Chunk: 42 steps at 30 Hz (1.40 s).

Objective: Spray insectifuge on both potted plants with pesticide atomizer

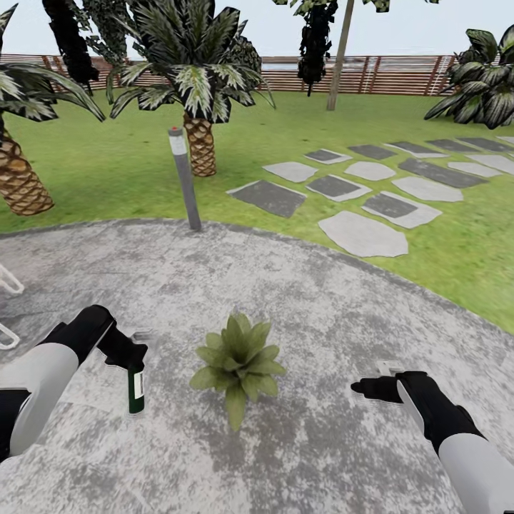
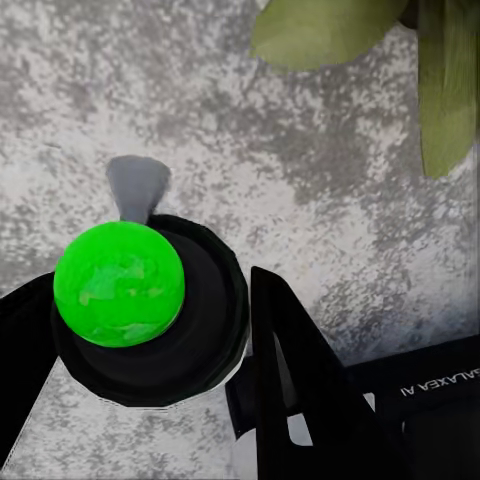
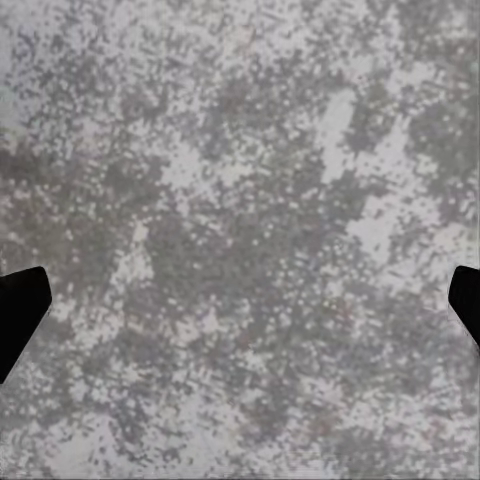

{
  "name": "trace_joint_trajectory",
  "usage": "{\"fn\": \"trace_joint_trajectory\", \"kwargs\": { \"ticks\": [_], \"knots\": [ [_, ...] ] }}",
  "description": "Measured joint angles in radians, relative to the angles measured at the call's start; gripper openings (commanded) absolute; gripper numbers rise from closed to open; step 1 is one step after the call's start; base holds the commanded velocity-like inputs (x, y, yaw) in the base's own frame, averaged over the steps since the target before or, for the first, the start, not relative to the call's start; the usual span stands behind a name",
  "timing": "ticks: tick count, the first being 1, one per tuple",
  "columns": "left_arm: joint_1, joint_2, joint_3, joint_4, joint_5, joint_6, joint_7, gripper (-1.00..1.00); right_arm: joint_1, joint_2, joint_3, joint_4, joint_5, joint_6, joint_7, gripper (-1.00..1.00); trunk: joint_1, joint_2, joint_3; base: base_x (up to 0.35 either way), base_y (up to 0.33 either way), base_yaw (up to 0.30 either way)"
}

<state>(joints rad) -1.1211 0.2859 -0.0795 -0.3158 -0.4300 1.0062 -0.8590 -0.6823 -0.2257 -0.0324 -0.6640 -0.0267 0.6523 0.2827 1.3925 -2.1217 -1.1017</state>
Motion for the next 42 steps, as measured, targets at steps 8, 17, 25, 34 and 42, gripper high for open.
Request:
{"fn": "trace_joint_trajectory", "kwargs": {
  "ticks": [8, 17, 25, 34, 42],
  "knots": [
    [0.0, -0.001, -0.001, 0.0, 0.0, 0.0, 0.0, -1.0, 0.0, 0.0, 0.0, 0.0, 0.0, 0.002, 0.0, 1.0, 0.0, 0.0, 0.0, 0.329, 0.0, -0.002],
    [0.001, -0.002, -0.004, 0.006, -0.002, 0.0, 0.002, -1.0, 0.0, 0.0, 0.0, -0.001, -0.001, 0.003, 0.0, 1.0, 0.0, 0.0, 0.006, 0.222, 0.0, -0.157],
    [0.035, -0.003, -0.005, 0.009, -0.004, -0.002, 0.004, -1.0, 0.0, 0.0, 0.0, 0.0, -0.001, 0.003, 0.0, 1.0, 0.001, 0.0, 0.013, 0.014, 0.0, -0.2],
    [0.097, -0.001, -0.083, 0.003, 0.003, -0.002, 0.005, -1.0, 0.0, 0.0, -0.001, -0.001, -0.002, 0.003, 0.0, 1.0, 0.001, 0.0, 0.015, 0.0, 0.0, -0.033],
    [0.1, -0.002, -0.126, -0.003, 0.006, -0.002, 0.002, -1.0, 0.0, -0.001, -0.002, -0.003, -0.003, 0.003, 0.0, 1.0, 0.001, 0.0, 0.004, 0.0, 0.0, 0.0]
  ]
}}
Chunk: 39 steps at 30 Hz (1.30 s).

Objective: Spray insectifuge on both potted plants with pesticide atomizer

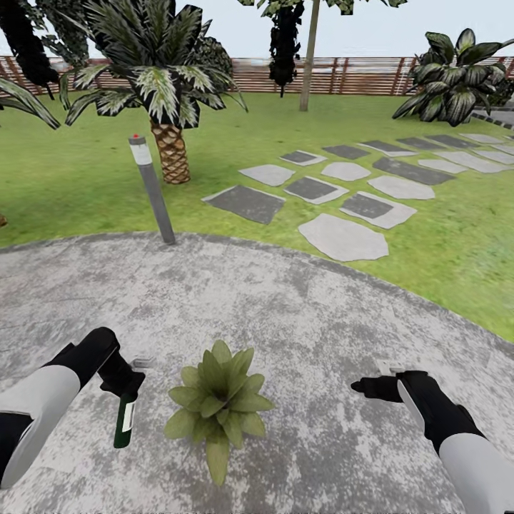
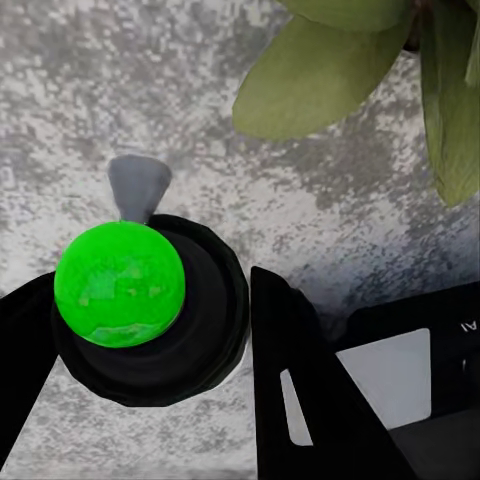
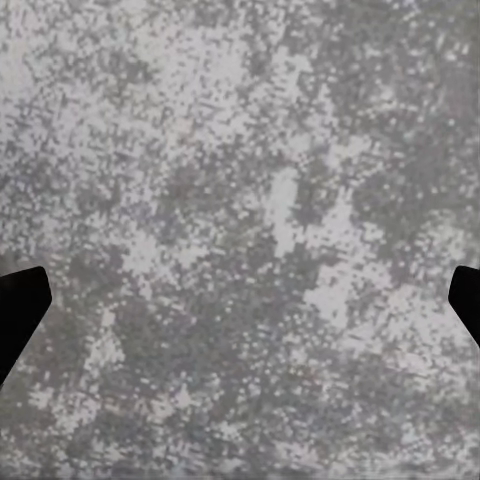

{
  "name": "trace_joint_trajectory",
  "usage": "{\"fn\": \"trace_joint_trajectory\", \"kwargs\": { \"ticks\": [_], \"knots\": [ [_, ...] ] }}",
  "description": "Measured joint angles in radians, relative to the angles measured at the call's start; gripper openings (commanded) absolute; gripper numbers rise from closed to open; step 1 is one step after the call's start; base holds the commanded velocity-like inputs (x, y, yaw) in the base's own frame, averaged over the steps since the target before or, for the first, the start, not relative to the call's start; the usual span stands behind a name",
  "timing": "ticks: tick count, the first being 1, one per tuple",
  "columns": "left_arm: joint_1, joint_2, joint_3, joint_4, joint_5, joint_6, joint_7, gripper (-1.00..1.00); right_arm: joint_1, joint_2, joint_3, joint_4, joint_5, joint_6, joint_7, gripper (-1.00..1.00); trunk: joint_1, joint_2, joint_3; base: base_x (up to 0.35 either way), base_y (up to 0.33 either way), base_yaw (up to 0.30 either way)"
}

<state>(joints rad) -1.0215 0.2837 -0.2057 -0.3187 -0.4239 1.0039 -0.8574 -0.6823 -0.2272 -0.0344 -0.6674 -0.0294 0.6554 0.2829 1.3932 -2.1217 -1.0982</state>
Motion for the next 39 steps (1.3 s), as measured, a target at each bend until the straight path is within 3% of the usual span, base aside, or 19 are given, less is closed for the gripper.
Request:
{"fn": "trace_joint_trajectory", "kwargs": {
  "ticks": [19, 39],
  "knots": [
    [0.001, -0.001, 0.0, -0.001, 0.002, -0.002, 0.0, -1.0, 0.0, 0.001, 0.0, -0.008, 0.001, 0.019, -0.001, 1.0, 0.0, 0.0, -0.001, 0.0, 0.0, -0.268],
    [0.02, -0.016, -0.001, -0.001, 0.002, -0.001, 0.0, -1.0, 0.0, 0.001, 0.0, -0.008, 0.001, 0.019, -0.001, 1.0, 0.0, 0.0, -0.001, 0.0, 0.003, -0.021]
  ]
}}
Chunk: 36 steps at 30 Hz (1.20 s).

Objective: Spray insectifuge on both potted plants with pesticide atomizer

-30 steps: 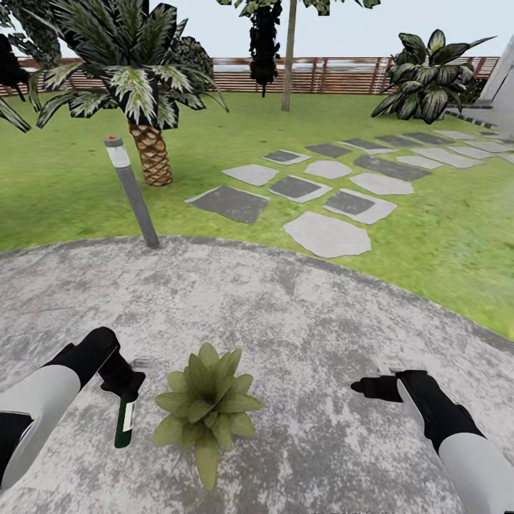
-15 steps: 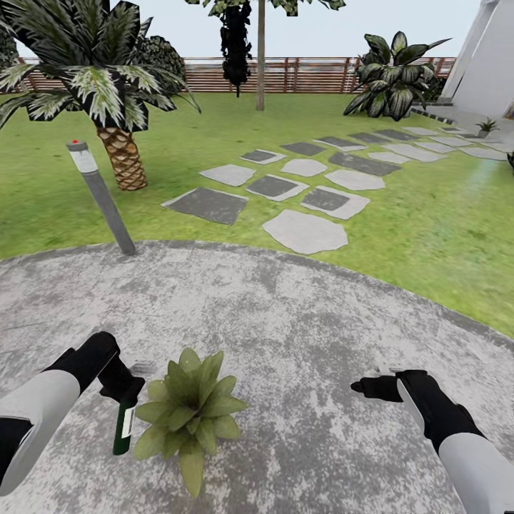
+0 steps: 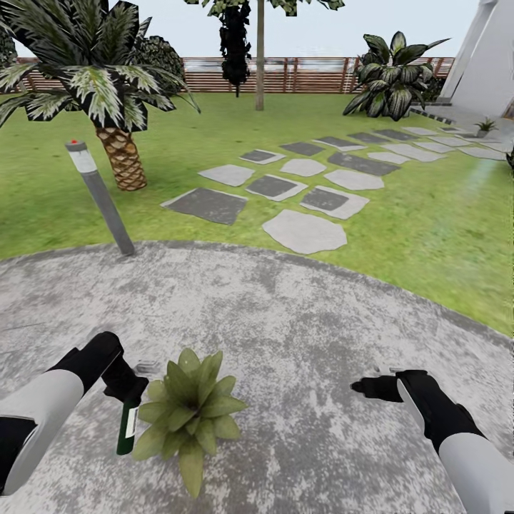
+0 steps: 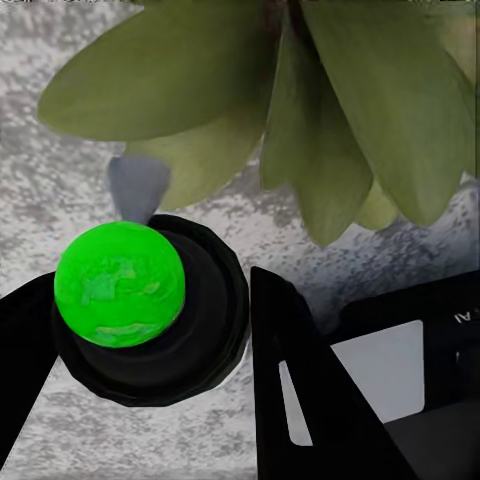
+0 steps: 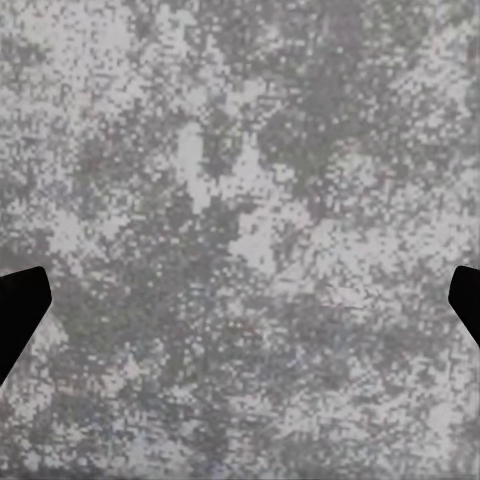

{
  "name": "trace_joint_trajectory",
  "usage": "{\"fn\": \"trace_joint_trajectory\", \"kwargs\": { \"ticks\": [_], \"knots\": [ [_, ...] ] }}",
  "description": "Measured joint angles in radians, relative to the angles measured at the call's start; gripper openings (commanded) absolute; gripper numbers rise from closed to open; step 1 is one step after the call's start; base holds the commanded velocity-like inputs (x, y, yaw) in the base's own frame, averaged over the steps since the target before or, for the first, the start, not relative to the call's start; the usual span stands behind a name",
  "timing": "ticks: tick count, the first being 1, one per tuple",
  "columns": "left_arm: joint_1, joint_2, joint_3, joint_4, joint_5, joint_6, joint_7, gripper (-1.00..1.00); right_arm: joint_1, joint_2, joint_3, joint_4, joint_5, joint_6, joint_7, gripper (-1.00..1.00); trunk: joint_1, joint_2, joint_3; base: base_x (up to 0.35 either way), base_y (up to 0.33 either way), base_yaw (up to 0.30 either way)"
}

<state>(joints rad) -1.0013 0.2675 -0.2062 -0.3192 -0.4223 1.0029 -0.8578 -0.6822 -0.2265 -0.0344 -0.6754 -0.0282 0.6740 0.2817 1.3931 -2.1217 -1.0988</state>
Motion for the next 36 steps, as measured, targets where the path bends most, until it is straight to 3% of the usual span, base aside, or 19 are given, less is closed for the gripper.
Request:
{"fn": "trace_joint_trajectory", "kwargs": {
  "ticks": [13, 20, 36],
  "knots": [
    [0.002, 0.002, -0.006, 0.006, -0.002, 0.0, 0.006, -1.0, 0.0, 0.001, 0.0, 0.001, 0.0, 0.0, 0.0, 1.0, 0.0, 0.0, 0.002, -0.064, 0.12, -0.121],
    [0.043, 0.004, -0.036, 0.008, -0.002, 0.0, 0.006, -1.0, 0.0, 0.0, 0.0, 0.002, 0.0, 0.0, 0.0, 1.0, 0.0, 0.0, 0.002, -0.001, 0.002, -0.015],
    [0.05, 0.004, -0.037, 0.008, -0.001, 0.001, 0.006, -1.0, 0.0, 0.001, 0.0, 0.002, 0.0, 0.0, 0.0, 1.0, 0.0, 0.0, 0.002, 0.0, 0.061, -0.063]
  ]
}}
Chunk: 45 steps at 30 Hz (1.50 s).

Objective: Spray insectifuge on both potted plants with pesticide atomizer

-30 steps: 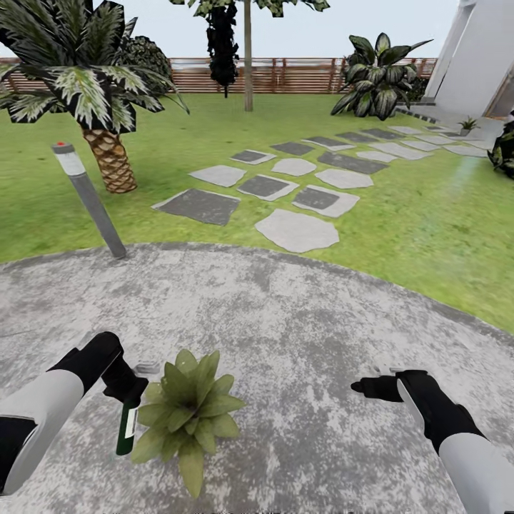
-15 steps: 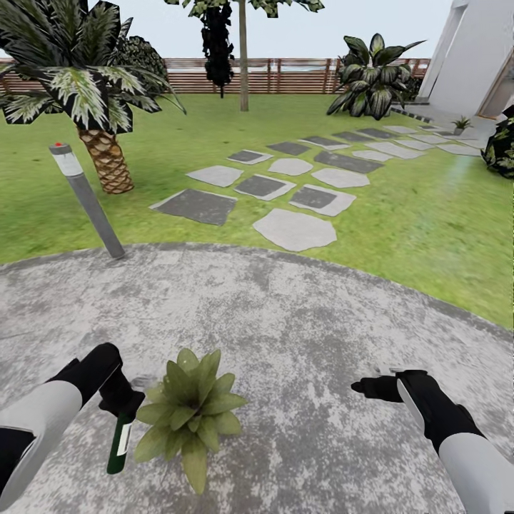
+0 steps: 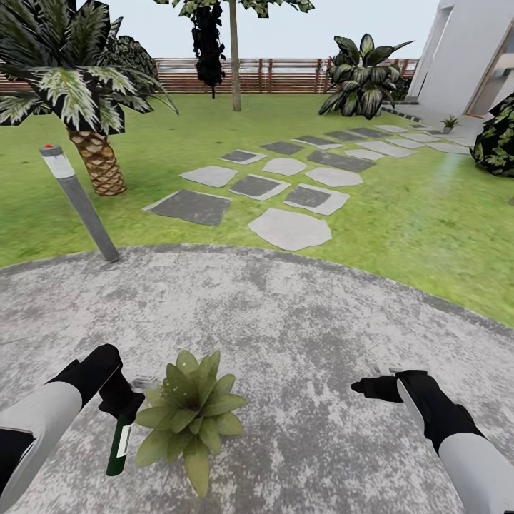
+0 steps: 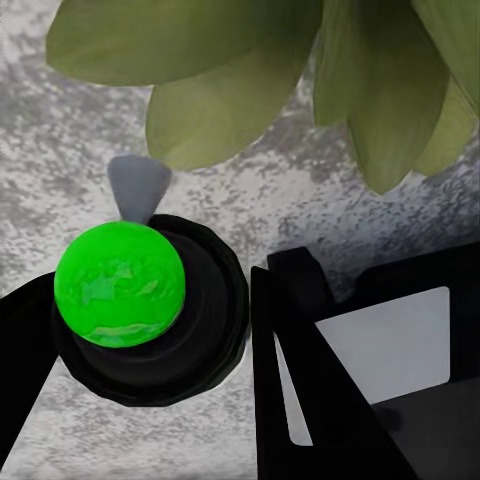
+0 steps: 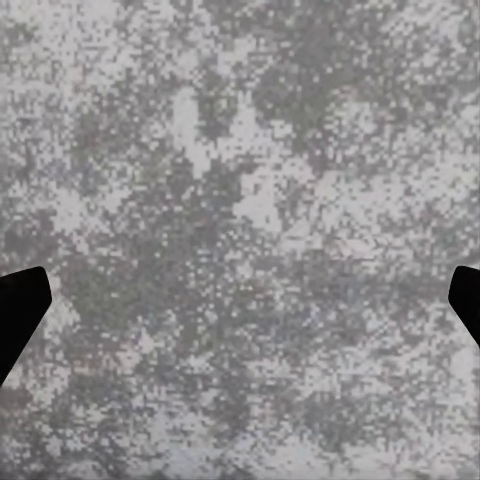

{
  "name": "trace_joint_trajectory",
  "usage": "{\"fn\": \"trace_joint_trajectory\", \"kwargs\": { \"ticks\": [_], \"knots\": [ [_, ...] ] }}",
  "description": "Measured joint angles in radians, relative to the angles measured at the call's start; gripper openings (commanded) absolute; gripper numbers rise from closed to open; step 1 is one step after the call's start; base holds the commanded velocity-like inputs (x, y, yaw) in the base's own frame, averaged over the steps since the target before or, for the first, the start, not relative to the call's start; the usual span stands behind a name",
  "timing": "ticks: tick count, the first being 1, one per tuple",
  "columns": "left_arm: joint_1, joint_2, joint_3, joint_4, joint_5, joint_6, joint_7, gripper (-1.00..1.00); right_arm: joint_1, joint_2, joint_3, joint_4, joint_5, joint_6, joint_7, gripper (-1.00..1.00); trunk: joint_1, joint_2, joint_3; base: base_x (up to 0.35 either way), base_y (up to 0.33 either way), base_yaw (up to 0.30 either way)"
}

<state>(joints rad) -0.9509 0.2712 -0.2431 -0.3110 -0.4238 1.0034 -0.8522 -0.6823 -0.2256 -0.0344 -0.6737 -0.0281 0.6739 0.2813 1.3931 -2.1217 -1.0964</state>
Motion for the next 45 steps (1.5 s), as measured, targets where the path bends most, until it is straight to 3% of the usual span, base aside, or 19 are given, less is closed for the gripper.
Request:
{"fn": "trace_joint_trajectory", "kwargs": {
  "ticks": [26, 45],
  "knots": [
    [0.001, 0.0, -0.002, 0.002, 0.0, 0.0, 0.001, -1.0, 0.0, 0.0, 0.0, -0.001, 0.0, 0.0, 0.0, 1.0, 0.0, 0.0, 0.01, 0.0, 0.126, -0.084],
    [0.094, 0.004, -0.002, 0.002, 0.0, -0.001, -0.006, -1.0, 0.0, 0.0, 0.0, -0.002, 0.0, 0.0, 0.0, 1.0, 0.0, 0.0, 0.01, 0.0, 0.0, 0.0]
  ]
}}
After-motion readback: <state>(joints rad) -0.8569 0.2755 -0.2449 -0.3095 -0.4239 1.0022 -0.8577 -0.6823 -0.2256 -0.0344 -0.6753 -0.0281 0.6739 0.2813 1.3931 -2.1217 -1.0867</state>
